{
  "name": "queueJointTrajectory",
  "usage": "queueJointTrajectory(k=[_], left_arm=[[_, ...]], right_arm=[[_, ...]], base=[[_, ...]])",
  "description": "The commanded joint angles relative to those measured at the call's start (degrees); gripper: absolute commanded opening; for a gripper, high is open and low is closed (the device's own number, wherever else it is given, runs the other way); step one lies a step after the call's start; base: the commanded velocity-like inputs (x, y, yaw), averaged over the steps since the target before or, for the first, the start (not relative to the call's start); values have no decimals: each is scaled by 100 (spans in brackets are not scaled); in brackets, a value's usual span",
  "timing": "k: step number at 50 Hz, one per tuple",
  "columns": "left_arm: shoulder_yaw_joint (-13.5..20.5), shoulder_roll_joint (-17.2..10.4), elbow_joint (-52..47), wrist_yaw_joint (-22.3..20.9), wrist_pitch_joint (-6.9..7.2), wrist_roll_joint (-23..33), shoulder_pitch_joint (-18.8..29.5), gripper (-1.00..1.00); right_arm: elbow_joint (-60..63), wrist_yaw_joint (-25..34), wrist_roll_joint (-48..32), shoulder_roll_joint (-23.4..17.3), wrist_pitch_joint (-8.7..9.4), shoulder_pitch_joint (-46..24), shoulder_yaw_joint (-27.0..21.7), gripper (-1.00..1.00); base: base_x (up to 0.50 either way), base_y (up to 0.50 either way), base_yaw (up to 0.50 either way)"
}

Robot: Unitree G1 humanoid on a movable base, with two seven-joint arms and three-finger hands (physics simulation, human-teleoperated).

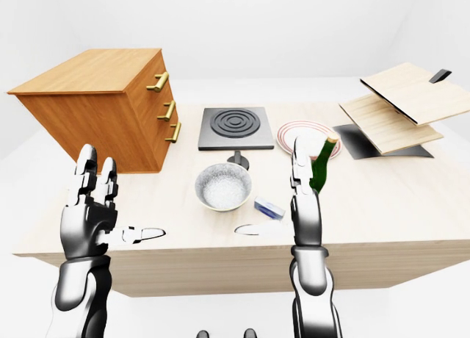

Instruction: Put the bowl on the top of the cabinet.

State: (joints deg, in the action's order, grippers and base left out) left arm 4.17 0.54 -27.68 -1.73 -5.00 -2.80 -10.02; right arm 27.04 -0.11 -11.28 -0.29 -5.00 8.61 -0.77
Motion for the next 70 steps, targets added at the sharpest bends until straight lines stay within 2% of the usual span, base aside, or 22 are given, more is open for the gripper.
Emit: queueJointTrajectory(k=[1,55,70], left_arm=[[-1,0,-20,6,0,14,1,100],[-50,-12,62,-25,0,47,18,100],[-39,-17,91,-21,0,44,43,100]], right_arm=[[-103,-11,5,-4,0,1,-6,100],[-136,38,58,-8,0,-31,13,100],[-182,36,120,-2,0,-59,1,100]], base=[[0,50,0],[0,50,0],[0,5,0]])
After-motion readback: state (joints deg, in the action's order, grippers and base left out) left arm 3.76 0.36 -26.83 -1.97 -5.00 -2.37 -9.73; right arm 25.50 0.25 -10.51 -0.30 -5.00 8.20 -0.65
